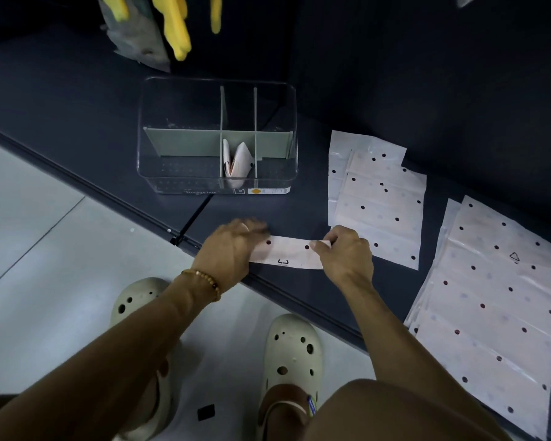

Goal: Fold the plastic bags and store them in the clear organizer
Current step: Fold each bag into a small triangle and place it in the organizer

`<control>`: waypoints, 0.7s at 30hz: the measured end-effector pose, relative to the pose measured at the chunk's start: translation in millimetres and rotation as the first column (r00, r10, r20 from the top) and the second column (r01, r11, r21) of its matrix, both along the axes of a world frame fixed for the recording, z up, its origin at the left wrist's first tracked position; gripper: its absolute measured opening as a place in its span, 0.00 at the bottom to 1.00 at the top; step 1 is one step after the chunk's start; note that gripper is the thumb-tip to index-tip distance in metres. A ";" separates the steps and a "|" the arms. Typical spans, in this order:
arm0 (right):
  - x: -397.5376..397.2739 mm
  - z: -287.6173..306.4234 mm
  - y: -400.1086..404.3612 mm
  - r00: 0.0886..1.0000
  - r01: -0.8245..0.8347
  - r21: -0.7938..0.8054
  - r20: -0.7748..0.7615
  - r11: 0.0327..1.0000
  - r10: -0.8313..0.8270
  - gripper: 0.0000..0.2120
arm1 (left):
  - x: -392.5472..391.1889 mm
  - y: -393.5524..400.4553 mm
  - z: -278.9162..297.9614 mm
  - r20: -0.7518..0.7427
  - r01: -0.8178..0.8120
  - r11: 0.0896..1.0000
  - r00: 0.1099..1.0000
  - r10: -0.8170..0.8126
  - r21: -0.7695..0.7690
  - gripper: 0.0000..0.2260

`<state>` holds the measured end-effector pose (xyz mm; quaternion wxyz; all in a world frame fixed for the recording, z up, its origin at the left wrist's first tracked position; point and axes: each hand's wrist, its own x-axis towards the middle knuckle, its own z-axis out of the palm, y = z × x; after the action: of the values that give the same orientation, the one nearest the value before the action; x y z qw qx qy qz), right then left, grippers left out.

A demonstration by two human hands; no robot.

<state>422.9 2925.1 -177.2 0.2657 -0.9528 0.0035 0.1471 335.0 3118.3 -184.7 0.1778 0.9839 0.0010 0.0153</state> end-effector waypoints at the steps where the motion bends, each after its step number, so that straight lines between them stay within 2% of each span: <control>1: -1.4 3.1 -0.3 1.000 -0.002 -0.044 0.025 0.999 0.003 0.13 | -2.7 2.6 -2.2 -0.019 0.117 0.993 0.993 -0.117 0.029 0.22; 2: -4.2 4.9 -0.4 0.994 -0.026 -0.136 0.098 0.990 0.040 0.14 | -5.5 5.6 -5.2 -0.038 0.184 0.981 0.983 -0.182 0.061 0.22; 3: -8.0 5.2 0.7 0.963 -0.086 -0.265 0.224 0.960 0.148 0.14 | -8.4 8.3 -8.5 -0.046 0.216 0.973 0.976 -0.213 0.086 0.22; 4: -14.5 5.6 5.1 0.891 -0.168 -0.389 0.333 0.906 0.308 0.14 | -11.0 10.4 -10.9 -0.036 0.230 0.968 0.973 -0.228 0.095 0.22; 5: -24.0 5.1 12.4 0.796 -0.283 -0.458 0.378 0.843 0.473 0.14 | -13.7 11.0 -12.6 -0.016 0.238 0.967 0.971 -0.238 0.087 0.22; 6: -34.3 0.1 20.7 0.701 -0.439 -0.460 0.362 0.772 0.615 0.16 | -15.5 10.8 -14.2 0.004 0.246 0.967 0.969 -0.247 0.069 0.23; 7: -45.9 -6.9 28.5 0.646 -0.592 -0.395 0.288 0.703 0.707 0.22 | -17.2 10.9 -15.9 0.012 0.254 0.966 0.967 -0.255 0.045 0.24; 8: -55.3 -13.6 34.6 0.637 -0.679 -0.318 0.195 0.662 0.746 0.27 | -18.9 11.5 -18.0 0.014 0.254 0.967 0.967 -0.254 0.021 0.25; 10: -63.6 -25.1 33.5 0.635 -0.715 -0.300 0.100 0.632 0.766 0.33 | -23.6 14.0 -22.1 -0.003 0.230 0.973 0.973 -0.230 -0.005 0.26; 12: -58.3 -30.4 16.1 0.616 -0.700 -0.390 0.095 0.598 0.782 0.34 | -26.4 17.3 -23.6 -0.006 0.215 0.977 0.977 -0.215 0.000 0.25; 15: -41.3 -28.4 -21.5 0.626 -0.680 -0.441 0.066 0.586 0.777 0.34 | -28.3 19.6 -20.4 -0.018 0.231 0.973 0.973 -0.231 0.017 0.25; 19: -24.1 -20.1 -49.7 0.664 -0.659 -0.463 0.014 0.593 0.748 0.32 | -35.2 17.1 -14.9 -0.054 0.246 0.953 0.969 -0.240 0.176 0.27; 21: -26.7 -15.0 -47.5 0.673 -0.636 -0.476 0.043 0.607 0.739 0.33 | -39.6 12.6 -12.8 -0.058 0.252 0.934 0.968 -0.245 0.252 0.28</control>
<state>396.1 2877.5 -192.3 -0.0262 -0.9228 -0.3651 0.1200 295.3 3130.9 -197.5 0.0489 0.9910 -0.1230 -0.0200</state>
